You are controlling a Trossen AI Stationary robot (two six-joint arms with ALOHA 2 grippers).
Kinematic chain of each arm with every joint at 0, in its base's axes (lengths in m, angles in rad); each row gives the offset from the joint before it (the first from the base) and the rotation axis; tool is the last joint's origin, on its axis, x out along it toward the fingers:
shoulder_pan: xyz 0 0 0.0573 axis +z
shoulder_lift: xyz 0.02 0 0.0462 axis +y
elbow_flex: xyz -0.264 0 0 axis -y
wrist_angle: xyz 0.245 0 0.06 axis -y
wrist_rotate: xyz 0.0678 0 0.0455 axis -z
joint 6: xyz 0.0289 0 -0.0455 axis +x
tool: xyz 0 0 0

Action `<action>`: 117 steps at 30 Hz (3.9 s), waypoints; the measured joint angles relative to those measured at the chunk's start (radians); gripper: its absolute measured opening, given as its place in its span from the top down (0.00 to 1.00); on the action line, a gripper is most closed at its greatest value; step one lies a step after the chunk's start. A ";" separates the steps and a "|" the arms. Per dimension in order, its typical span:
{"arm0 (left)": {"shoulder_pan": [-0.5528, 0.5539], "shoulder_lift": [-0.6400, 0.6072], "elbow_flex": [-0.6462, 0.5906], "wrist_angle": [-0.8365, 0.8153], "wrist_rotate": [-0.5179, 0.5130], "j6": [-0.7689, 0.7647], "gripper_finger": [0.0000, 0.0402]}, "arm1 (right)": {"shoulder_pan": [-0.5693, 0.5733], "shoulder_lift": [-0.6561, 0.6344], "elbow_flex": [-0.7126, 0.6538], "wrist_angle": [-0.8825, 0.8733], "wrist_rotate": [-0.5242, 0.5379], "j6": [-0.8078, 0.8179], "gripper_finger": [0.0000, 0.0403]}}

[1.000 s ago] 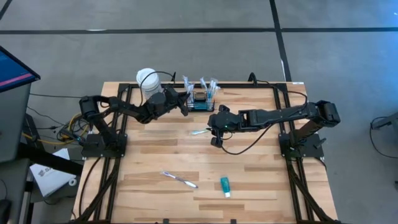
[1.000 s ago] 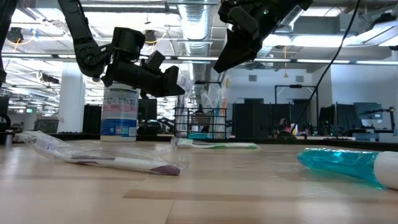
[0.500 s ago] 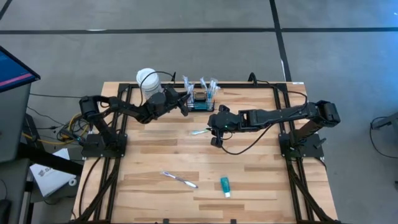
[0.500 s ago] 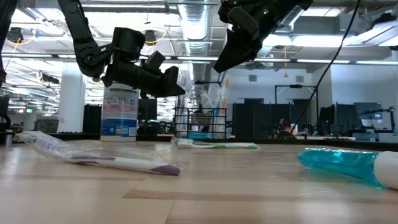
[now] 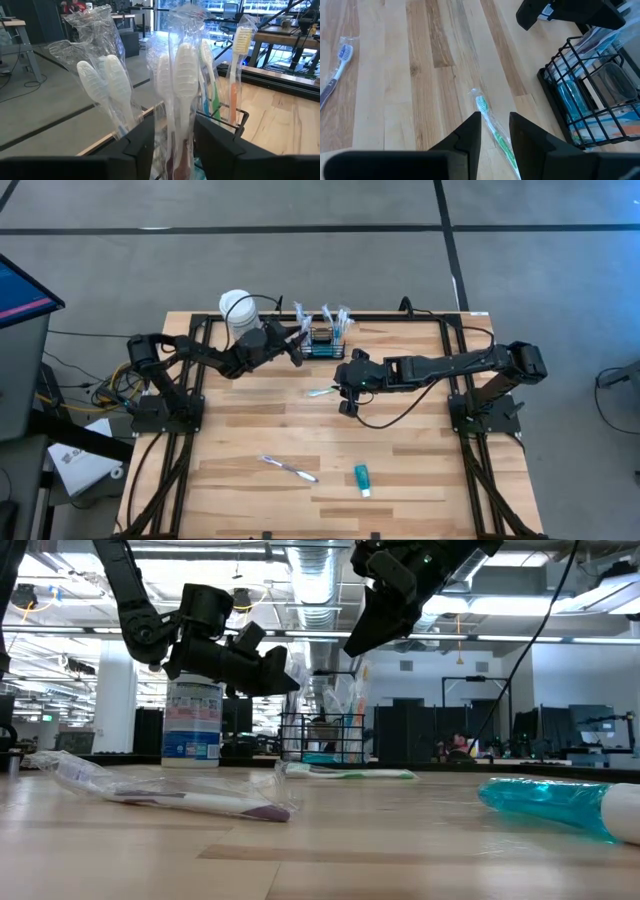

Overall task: Pick & Place toothbrushing station
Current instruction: Put the right purple toothbrush into the black wire organizer, then put the green toothbrush into the black wire organizer

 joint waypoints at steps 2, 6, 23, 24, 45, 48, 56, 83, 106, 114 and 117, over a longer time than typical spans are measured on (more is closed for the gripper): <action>0.000 -0.007 0.000 -0.002 0.000 0.000 0.66 | 0.000 0.000 0.000 0.000 0.000 0.000 0.77; 0.000 -0.037 0.000 -0.004 0.005 0.000 0.65 | 0.000 0.000 0.000 0.000 0.000 0.000 0.77; -0.079 -0.305 0.000 -0.316 0.010 0.003 0.66 | -0.021 0.150 0.008 0.021 -0.003 -0.105 0.77; -0.086 -0.315 -0.001 -0.338 0.010 0.003 0.66 | -0.029 0.163 0.012 0.022 -0.004 -0.112 0.77; -0.185 -0.314 -0.001 -0.366 0.055 0.011 0.66 | -0.138 0.253 0.023 -0.076 -0.140 -0.205 0.77; -0.185 -0.314 -0.001 -0.367 0.055 0.011 0.66 | -0.147 0.291 0.021 -0.117 -0.143 -0.234 0.77; -0.183 -0.314 0.000 -0.373 0.055 0.011 0.66 | -0.145 0.312 0.032 -0.079 -0.136 -0.308 0.77; -0.185 -0.314 0.000 -0.376 0.055 0.011 0.66 | -0.189 0.346 0.032 -0.060 -0.134 -0.386 0.65; -0.185 -0.313 0.000 -0.408 0.055 0.011 0.66 | -0.216 0.427 0.039 -0.067 -0.168 -0.386 0.63; -0.185 -0.313 0.000 -0.409 0.055 0.011 0.66 | -0.216 0.423 0.035 -0.075 -0.170 -0.386 0.74; -0.185 -0.313 0.000 -0.409 0.055 0.011 0.66 | -0.215 0.424 0.041 -0.090 -0.175 -0.385 0.81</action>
